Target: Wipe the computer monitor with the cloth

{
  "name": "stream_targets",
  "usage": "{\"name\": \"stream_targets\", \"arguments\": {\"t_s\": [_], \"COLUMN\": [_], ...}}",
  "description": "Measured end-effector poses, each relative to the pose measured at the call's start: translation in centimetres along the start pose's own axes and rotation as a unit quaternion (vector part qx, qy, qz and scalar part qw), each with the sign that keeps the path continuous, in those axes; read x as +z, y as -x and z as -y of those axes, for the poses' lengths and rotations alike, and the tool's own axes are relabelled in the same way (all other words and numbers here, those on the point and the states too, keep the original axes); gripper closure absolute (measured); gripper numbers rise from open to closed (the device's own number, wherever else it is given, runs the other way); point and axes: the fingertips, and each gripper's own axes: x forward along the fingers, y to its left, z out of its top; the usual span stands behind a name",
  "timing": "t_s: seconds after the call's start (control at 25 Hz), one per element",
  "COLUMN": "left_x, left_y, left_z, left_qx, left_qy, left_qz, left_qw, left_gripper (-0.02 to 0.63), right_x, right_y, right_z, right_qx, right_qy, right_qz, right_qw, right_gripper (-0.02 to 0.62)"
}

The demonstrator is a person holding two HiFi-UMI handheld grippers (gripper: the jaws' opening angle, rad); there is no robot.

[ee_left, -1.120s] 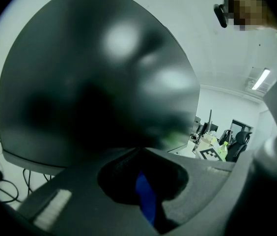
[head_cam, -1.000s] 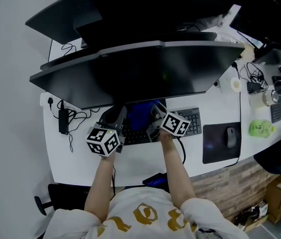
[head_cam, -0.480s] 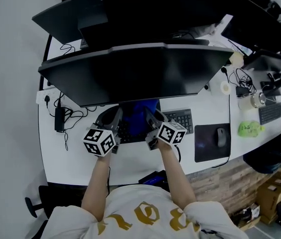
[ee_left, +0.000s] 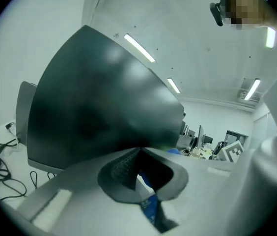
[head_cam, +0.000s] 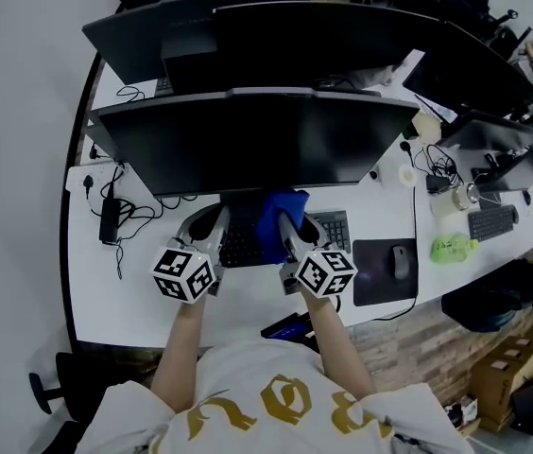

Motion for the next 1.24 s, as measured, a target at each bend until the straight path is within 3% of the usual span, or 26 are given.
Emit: {"name": "stream_targets", "arguments": {"t_s": [0.24,1.24], "left_x": [1.1,0.9], "left_y": [0.8,-0.2], "left_z": [0.0,-0.5], "left_qx": [0.008,0.007], "left_qy": [-0.002,-0.001], "left_qz": [0.016,0.013], "left_qw": [0.9998,0.9999], "left_gripper": [0.606,0.606], "right_x": [1.2,0.5], "right_y": [0.7,0.5], "right_z": [-0.6,-0.3], "right_qx": [-0.01,-0.016], "right_qy": [0.035,0.051], "right_qz": [0.008,-0.017], "right_qw": [0.999,0.998], "right_gripper": [0.472,0.471]}}
